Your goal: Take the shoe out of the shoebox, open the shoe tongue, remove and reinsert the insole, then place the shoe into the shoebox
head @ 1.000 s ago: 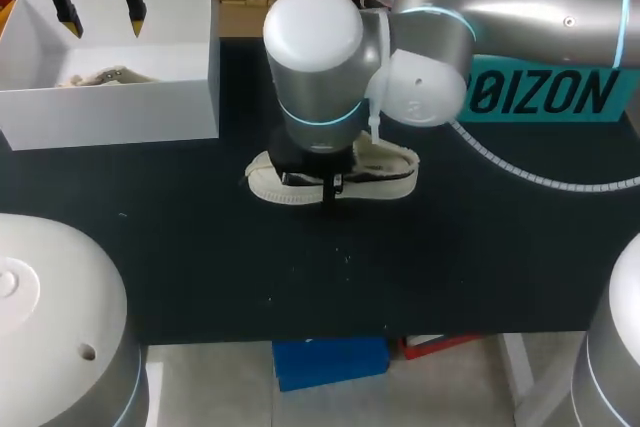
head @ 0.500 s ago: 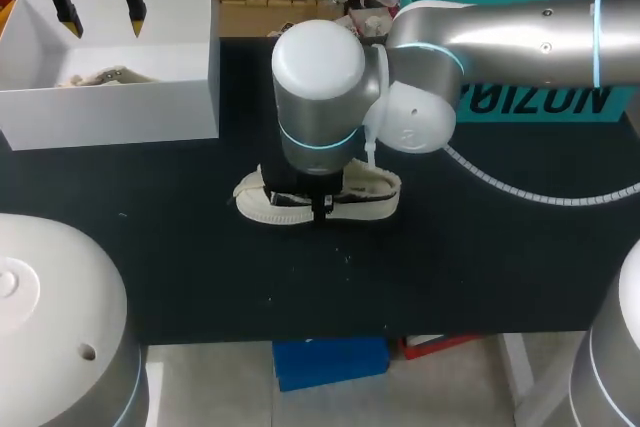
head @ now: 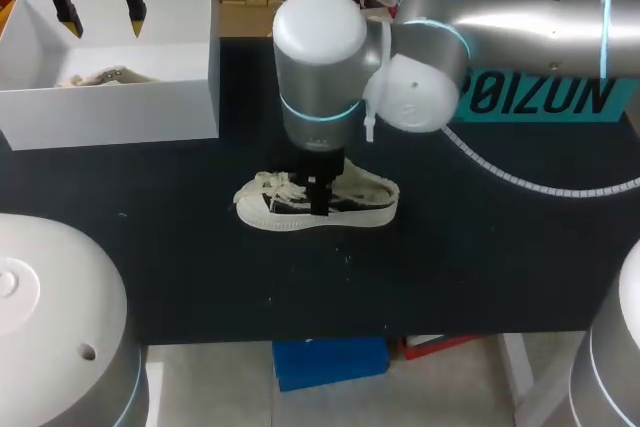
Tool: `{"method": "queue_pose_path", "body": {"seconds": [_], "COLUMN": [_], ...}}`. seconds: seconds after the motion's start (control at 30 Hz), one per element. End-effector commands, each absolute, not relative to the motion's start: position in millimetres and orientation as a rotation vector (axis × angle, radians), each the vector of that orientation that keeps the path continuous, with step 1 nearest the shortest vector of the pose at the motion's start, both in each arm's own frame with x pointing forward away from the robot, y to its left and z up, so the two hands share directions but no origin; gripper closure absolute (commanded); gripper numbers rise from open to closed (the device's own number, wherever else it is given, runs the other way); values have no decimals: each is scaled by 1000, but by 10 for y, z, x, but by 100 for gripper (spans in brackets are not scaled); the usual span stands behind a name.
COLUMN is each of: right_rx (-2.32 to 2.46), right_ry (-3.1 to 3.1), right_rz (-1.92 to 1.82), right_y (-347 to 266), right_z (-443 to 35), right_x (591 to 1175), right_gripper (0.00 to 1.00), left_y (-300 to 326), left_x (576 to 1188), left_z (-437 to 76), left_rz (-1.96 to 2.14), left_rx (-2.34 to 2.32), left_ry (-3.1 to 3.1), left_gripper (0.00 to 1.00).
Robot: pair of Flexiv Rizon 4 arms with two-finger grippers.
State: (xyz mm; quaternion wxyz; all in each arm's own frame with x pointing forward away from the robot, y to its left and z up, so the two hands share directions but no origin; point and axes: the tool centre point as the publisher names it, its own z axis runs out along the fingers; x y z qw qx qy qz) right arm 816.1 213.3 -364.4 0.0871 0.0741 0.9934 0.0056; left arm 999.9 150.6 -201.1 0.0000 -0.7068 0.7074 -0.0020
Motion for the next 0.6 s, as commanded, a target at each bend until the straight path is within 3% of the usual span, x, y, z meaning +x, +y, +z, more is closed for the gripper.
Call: {"method": "queue_pose_path", "body": {"seconds": [0.03,0.6], "right_rx": [198,93], "right_ry": [2978,2932], "right_rz": [88,775], "right_y": [1939,1571], "right_z": [-3278,-2904], "right_x": [8146,8232], "right_gripper": [0,0], "left_y": [1503,1503], "left_x": [9998,9998], "left_z": [-2006,-2006], "left_rz": [-3,-3], "left_rx": [-2221,-2221], "left_ry": [2222,2222], "left_gripper": [0,0]}}
